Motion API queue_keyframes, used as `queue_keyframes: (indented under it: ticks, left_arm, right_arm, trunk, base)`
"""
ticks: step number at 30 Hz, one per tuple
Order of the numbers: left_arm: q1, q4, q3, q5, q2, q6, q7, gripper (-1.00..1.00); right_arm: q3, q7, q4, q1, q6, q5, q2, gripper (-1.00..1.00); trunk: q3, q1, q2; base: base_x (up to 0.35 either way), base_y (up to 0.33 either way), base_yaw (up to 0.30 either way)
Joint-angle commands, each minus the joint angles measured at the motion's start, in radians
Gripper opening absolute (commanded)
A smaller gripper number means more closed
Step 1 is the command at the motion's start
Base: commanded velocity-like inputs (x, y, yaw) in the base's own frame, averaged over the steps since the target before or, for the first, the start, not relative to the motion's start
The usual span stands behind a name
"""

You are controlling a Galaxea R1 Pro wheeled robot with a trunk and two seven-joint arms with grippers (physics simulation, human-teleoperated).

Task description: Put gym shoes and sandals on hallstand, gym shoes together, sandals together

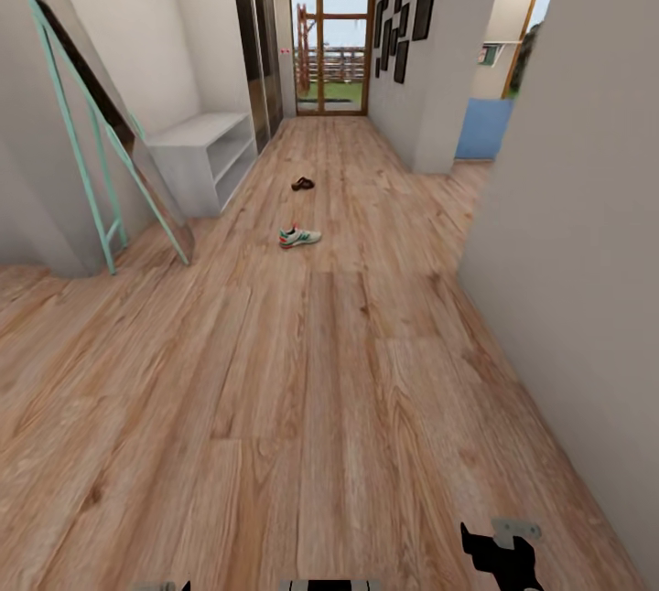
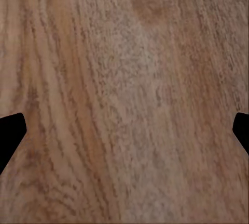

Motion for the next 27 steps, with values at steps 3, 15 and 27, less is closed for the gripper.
queue_keyframes:
  ticks: [3, 15, 27]
  left_arm:
    - [-0.001, 0.001, 0.003, 0.009, 0.000, 0.000, -0.010, 1.00]
    - [-0.001, 0.001, 0.003, 0.009, 0.000, 0.000, -0.010, 1.00]
    - [-0.001, 0.001, 0.003, 0.009, 0.000, 0.000, -0.010, 1.00]
  right_arm:
    - [-0.001, 0.003, 0.002, -0.001, -0.004, -0.006, 0.000, 1.00]
    - [0.000, 0.003, 0.002, -0.001, -0.005, -0.005, 0.002, 1.00]
    - [0.000, 0.003, 0.002, -0.001, -0.004, -0.005, 0.002, 1.00]
  trunk:
    - [-0.001, 0.000, 0.000]
    - [-0.001, 0.000, 0.000]
    - [-0.001, 0.000, 0.000]
  base:
    - [0.333, 0.102, 0.000]
    - [0.333, 0.103, 0.000]
    - [0.333, 0.103, 0.000]
